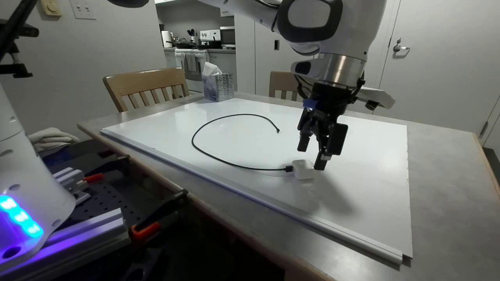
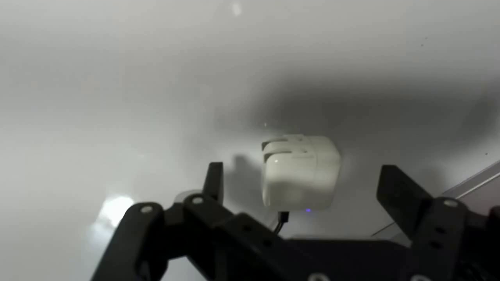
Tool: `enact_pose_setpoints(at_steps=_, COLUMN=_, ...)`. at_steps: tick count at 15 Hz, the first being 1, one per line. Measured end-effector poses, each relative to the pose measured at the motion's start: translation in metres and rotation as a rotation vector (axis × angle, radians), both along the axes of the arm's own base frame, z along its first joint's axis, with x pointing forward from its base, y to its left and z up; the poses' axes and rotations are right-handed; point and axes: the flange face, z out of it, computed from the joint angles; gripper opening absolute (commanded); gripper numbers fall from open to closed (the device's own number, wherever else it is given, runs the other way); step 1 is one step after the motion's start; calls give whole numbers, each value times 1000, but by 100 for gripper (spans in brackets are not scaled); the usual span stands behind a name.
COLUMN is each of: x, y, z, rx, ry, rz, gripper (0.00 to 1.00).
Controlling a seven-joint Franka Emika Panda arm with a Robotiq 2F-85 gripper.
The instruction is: Unwind the phone charger
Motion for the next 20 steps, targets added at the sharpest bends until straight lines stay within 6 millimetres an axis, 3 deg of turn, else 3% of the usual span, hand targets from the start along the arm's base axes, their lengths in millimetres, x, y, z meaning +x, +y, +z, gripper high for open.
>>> enact_pose_setpoints(at_steps=6, x=21, y=24, z=28, rx=117, ry=-63, rz=266, gripper=100)
enact_pose_setpoints(at_steps=14, x=37, y=56, z=31, rx=271, ry=26, rz=674, gripper=100)
enact_pose_setpoints(at_steps=20, x=40, y=60, z=34, rx=294, ry=20, rz=738, gripper=100)
